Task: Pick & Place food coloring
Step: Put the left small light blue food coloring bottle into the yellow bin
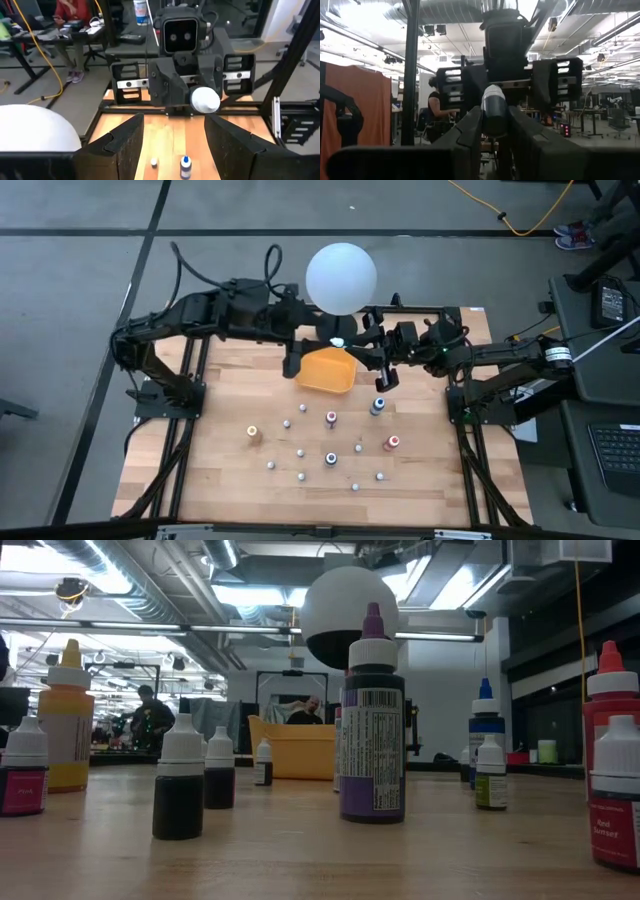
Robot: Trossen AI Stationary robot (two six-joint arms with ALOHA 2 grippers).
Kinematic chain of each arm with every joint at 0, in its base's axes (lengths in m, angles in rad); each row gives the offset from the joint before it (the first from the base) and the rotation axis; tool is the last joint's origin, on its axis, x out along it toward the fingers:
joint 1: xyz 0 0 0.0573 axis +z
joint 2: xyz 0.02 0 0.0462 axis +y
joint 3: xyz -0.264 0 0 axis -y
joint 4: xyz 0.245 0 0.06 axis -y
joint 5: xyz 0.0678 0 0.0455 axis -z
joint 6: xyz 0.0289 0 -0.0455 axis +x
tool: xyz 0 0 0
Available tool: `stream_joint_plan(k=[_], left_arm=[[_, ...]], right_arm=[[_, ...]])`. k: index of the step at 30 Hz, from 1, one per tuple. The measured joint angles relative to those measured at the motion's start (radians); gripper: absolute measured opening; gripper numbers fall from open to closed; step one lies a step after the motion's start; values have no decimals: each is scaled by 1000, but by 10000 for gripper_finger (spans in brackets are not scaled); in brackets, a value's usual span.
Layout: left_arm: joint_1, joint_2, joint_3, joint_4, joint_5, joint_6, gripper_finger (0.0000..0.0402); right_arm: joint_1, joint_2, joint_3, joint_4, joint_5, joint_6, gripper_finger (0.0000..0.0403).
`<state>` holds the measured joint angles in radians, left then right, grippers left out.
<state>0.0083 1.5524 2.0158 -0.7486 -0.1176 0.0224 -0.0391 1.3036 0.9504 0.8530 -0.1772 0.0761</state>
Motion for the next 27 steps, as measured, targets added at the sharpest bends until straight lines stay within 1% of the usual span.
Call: stream_joint_plan(k=[7,15,20,23,27], left_arm=[[0,5,-1,15,30,2,200],[-16,3,-1,43,37,4,192],[-39,1,-1,79,77,6,192],[-45,1,-1,85,60,7,192],[-45,1,-1,31,25,10,192]], right_arm=[[0,-1,1,-3,-3,-6,86],[0,-1,1,-5,0,-9,87],[0,3,-1,-27,3,-11,87],[0,1,-1,-25,3,-14,87],[0,2,-1,-22,3,-16,87]])
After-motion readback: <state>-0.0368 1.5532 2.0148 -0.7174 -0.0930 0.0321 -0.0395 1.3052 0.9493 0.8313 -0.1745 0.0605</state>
